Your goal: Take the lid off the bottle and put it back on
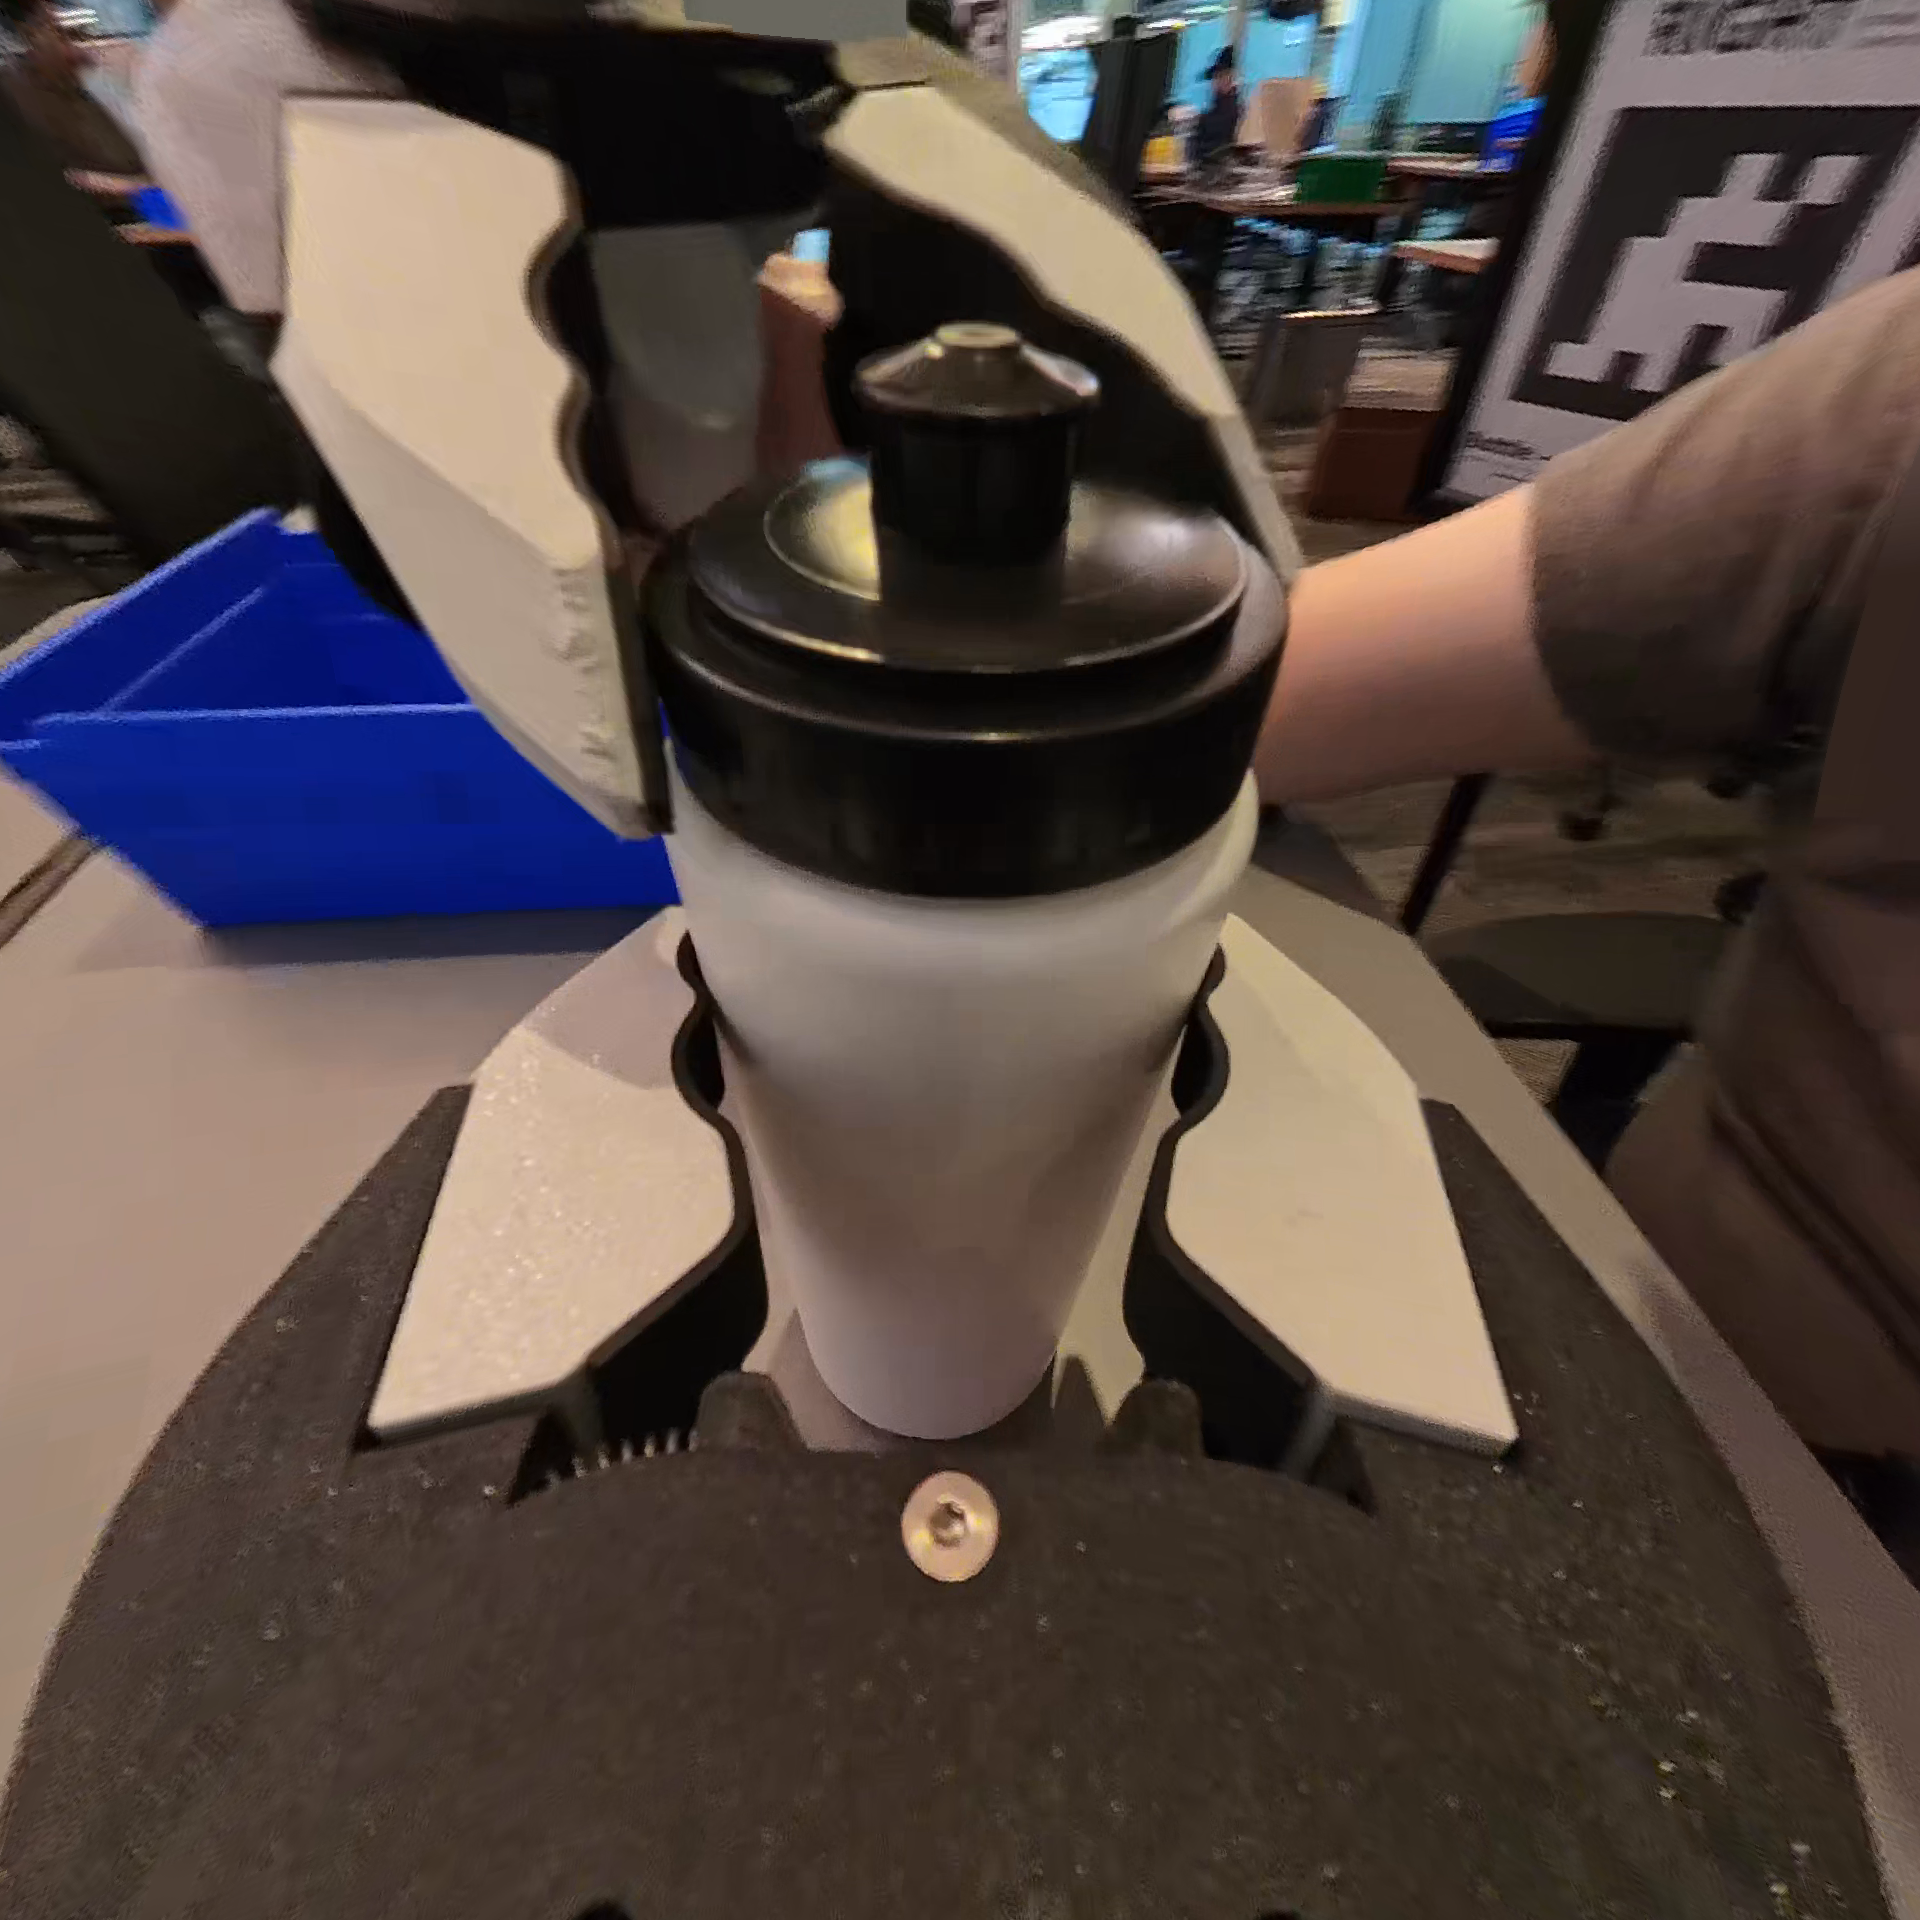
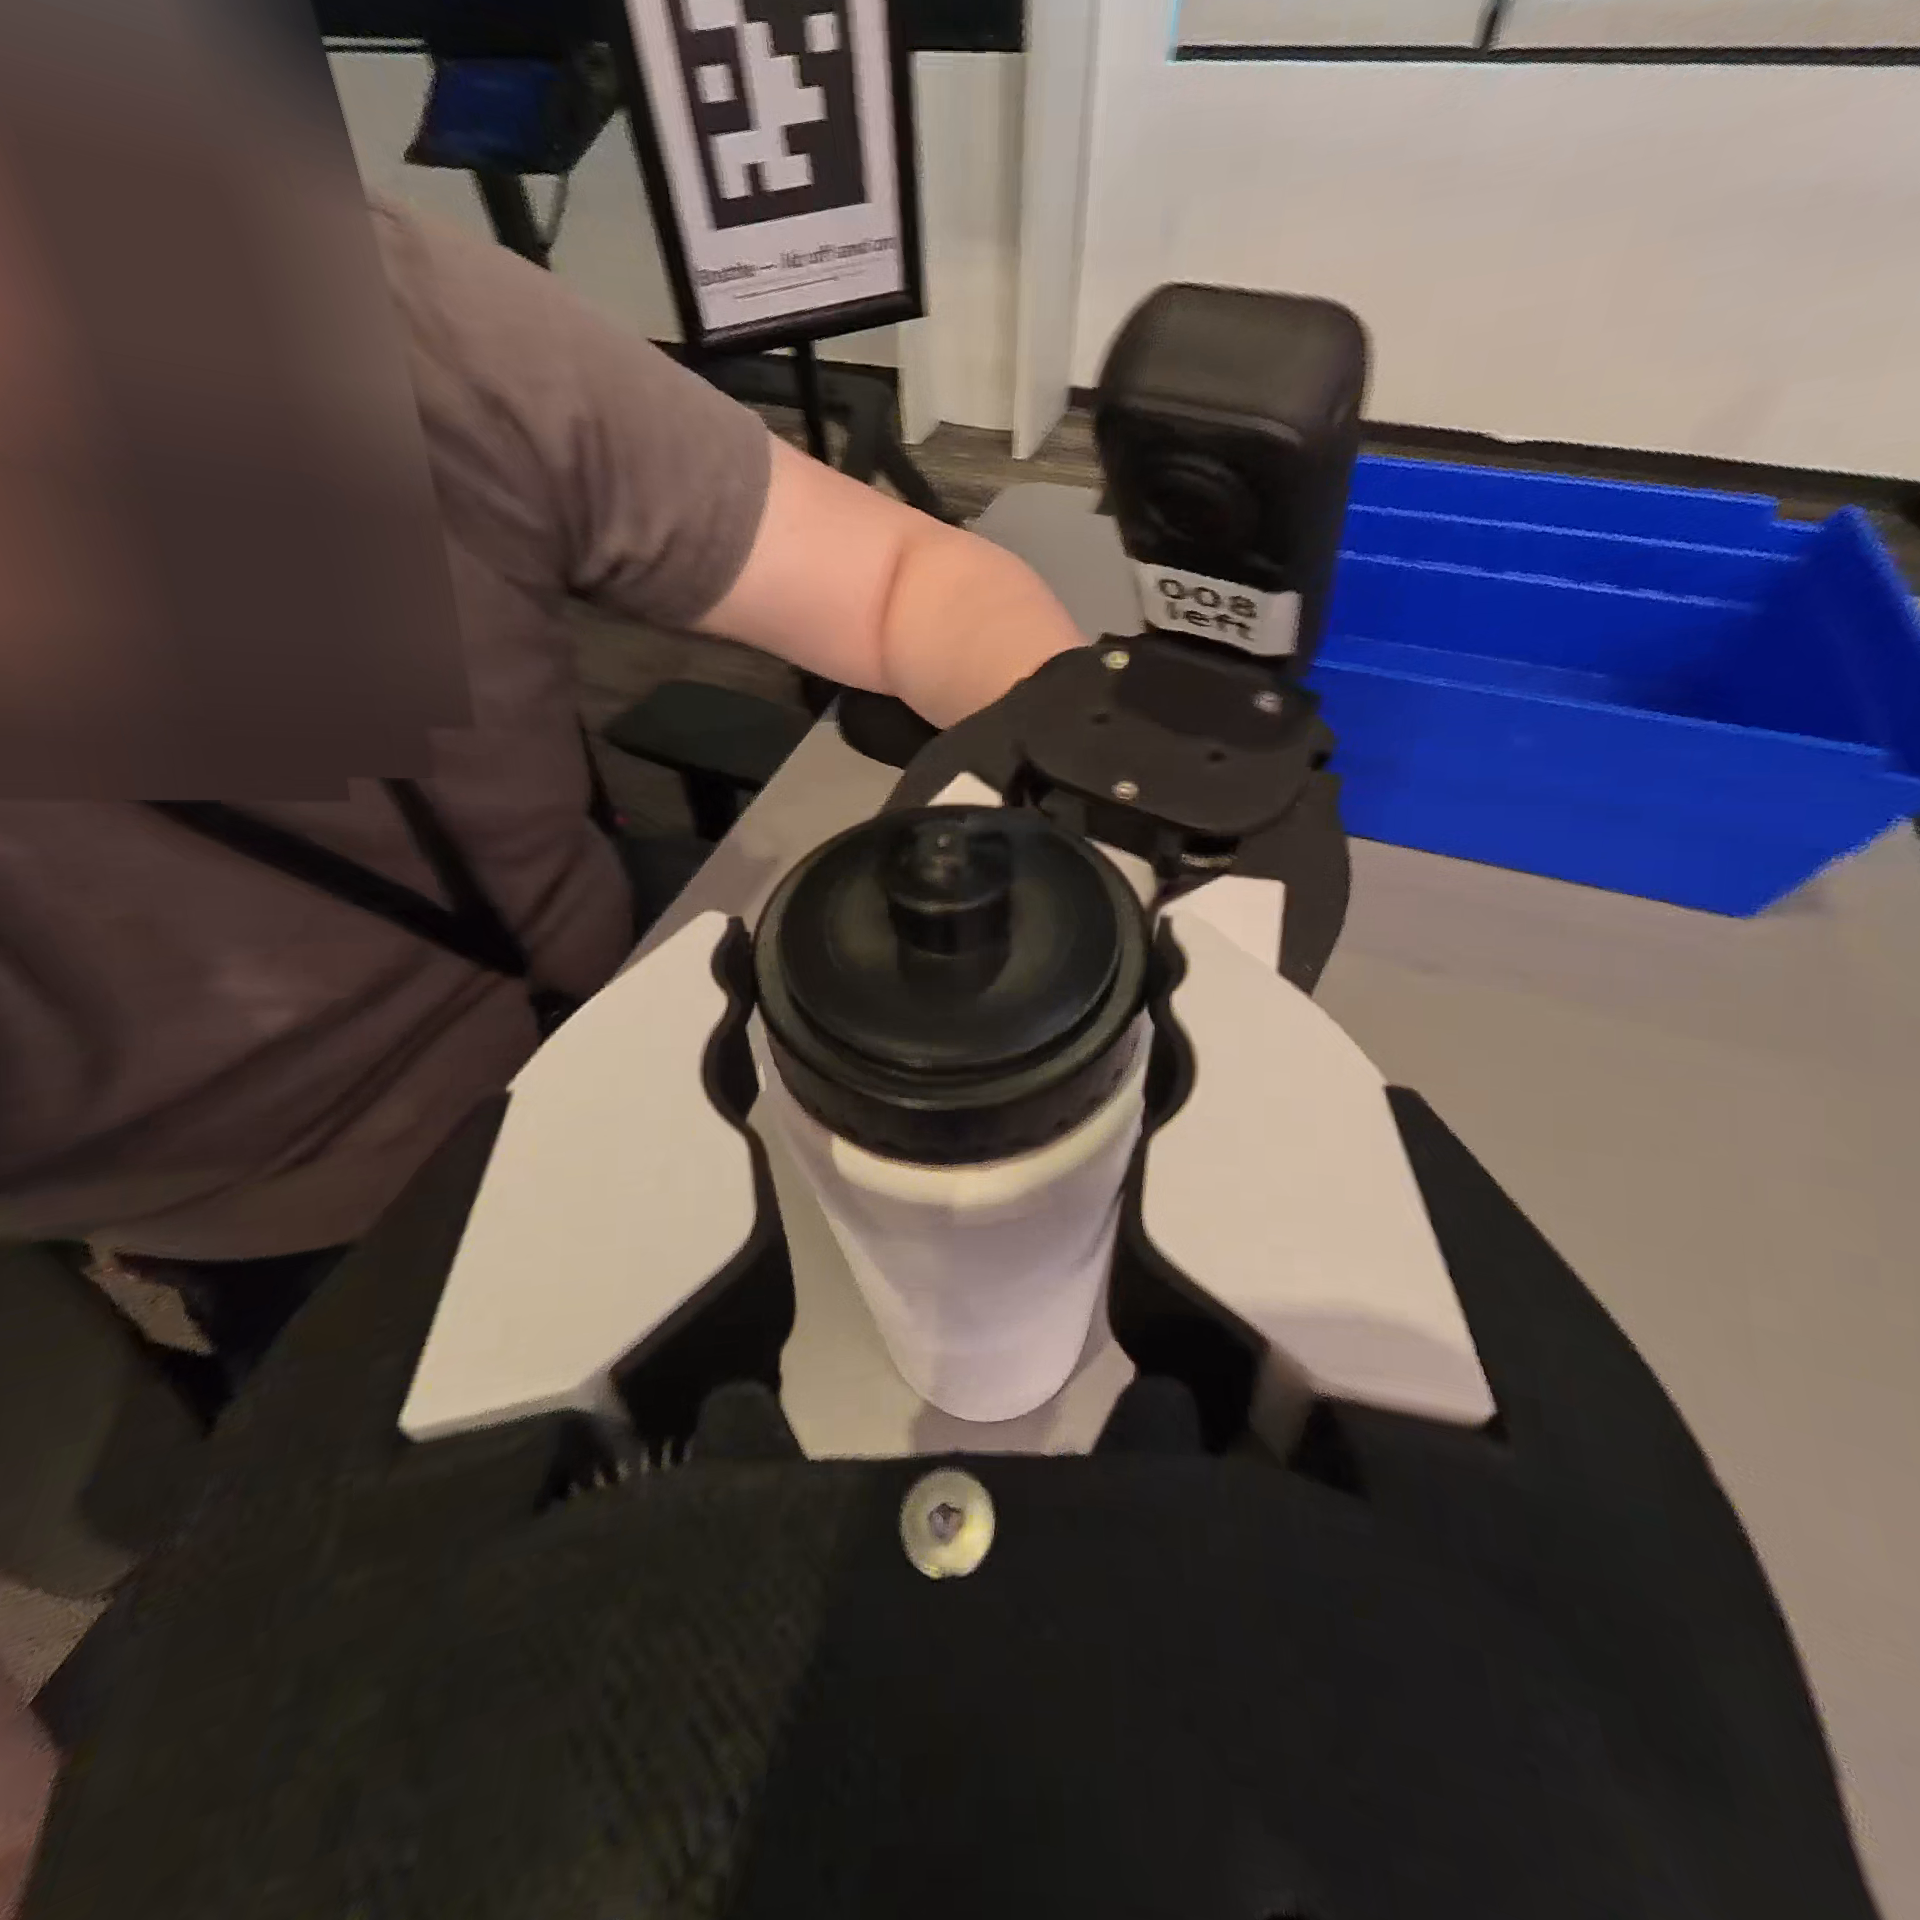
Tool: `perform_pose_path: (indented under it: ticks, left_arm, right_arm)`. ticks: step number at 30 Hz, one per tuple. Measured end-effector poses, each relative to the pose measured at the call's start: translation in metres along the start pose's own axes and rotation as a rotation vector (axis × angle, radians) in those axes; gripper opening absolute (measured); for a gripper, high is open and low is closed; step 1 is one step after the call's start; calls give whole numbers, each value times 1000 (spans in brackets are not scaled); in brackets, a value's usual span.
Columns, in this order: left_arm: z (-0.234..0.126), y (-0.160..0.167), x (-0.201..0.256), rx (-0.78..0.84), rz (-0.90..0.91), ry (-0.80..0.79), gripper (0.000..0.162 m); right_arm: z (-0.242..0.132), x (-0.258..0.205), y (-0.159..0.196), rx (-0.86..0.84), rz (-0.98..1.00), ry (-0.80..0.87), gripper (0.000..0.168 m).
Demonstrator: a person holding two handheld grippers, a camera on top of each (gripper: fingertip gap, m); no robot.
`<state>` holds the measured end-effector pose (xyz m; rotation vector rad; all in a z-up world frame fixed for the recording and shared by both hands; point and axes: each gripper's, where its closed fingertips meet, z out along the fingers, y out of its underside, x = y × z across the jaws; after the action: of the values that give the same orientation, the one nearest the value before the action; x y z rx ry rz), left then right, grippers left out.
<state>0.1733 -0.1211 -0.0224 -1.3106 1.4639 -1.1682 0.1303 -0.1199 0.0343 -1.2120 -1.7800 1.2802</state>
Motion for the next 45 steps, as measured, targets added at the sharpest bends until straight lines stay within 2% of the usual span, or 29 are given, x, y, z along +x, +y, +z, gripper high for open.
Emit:
perform_pose_path:
  ticks: [3,8,10,13,14,15,18,21,24,27,30,32,37,41,43,44,45]
  left_arm:
    - [-7,2,-35,1,-58,-202,86]
    - [-33,7,-80,17,-158,-493,86]
    - [-39,8,-87,7,-160,-546,86]
    - [-39,8,-87,12,-158,-566,87]
    - [-37,8,-86,7,-149,-563,87]
    - [-36,8,-85,2,-142,-561,87]
    - [-33,7,-79,-7,-124,-505,86]
    - [-19,5,-54,-12,-115,-301,86]
    - [-4,1,-20,0,-44,-115,87]
    - [4,-1,4,-6,-37,7,87]
    - [2,0,-8,-7,-46,-75,87]
    - [-4,1,-31,-9,-70,-212,86]
    - [-32,7,-76,3,-136,-497,86]
    - [-39,8,-85,12,-166,-555,87]
    - [-37,8,-83,5,-146,-552,87]
    - [-35,7,-81,0,-133,-547,87]
    - [-34,7,-80,-6,-125,-547,87]
  right_arm:
    - [-8,32,-7,17,36,219,89]
    - [-32,84,-11,-24,165,674,90]
    - [-29,84,-12,-26,217,714,90]
    - [-22,88,3,-125,261,779,90]
    - [-18,87,6,-143,259,766,89]
    - [-14,86,6,-143,252,743,74]
    - [-13,77,7,-163,230,644,74]
    - [-12,50,7,-165,159,409,74]
    - [-8,12,4,-79,-22,121,74]
    - [-5,-8,0,0,-14,-45,74]
    - [-6,7,-1,5,-6,44,75]
    - [-10,26,-8,31,16,179,91]
    - [-26,77,-18,22,138,610,92]
    - [-20,82,-11,-60,207,734,92]
    - [-15,83,-1,-126,211,741,91]
    - [-12,82,5,-158,214,720,78]
    - [-11,80,7,-171,211,694,76]
